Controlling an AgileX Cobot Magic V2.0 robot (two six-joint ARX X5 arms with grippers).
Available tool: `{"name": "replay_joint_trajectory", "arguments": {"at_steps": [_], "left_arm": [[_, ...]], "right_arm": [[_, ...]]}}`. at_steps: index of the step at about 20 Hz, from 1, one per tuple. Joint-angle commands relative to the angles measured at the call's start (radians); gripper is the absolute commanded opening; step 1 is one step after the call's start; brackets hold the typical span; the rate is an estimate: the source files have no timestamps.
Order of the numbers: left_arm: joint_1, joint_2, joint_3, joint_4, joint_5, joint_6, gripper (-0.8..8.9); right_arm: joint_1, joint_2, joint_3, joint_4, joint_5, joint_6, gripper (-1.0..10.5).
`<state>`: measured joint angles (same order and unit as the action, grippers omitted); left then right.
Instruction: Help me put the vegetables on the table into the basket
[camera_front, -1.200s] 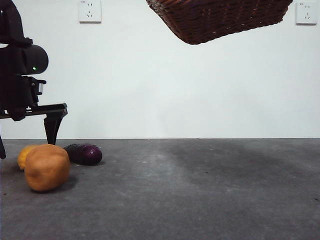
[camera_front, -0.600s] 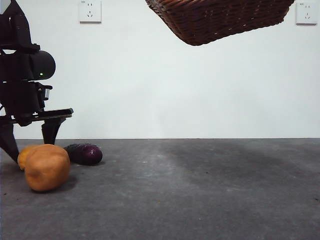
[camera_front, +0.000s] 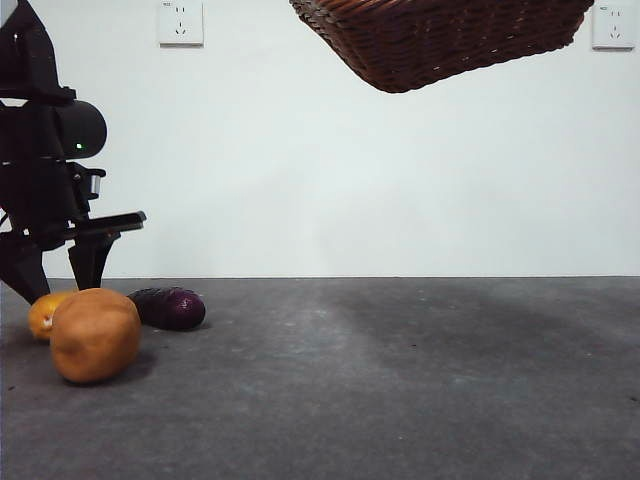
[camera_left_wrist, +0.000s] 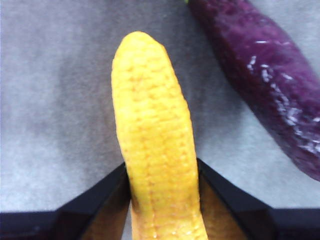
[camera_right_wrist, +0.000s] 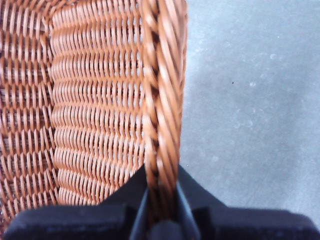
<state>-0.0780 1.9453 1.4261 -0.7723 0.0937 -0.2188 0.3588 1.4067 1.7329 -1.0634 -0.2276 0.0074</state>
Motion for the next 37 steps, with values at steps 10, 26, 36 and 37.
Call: {"name": "replay_joint_trajectory", "arguments": {"at_steps": [10,26,36,37], "left_arm": [[0.011,-0.495,-0.002,-0.003,0.095,0.154,-0.08],[-0.664,-0.780,-0.066,-0.113,0.102,0.251,-0.08],[-0.771,-0.323,-0.073,0.011,0.089,0.448,-0.08],[-0.771,-0.314,-0.073,0.013,0.089,0.448,-0.08]], "right_arm": [[0.000,0.048,-0.049,0.046,-0.007,0.043,-0.1],[0.000,0.051,-0.625,0.501,-0.180,0.238,-0.1],[0.000,0.051,-0.625,0.510,-0.217,0.261,-0.1],[0.000,0.051,-0.625,0.515,-0.217,0.261,-0.1]]}}
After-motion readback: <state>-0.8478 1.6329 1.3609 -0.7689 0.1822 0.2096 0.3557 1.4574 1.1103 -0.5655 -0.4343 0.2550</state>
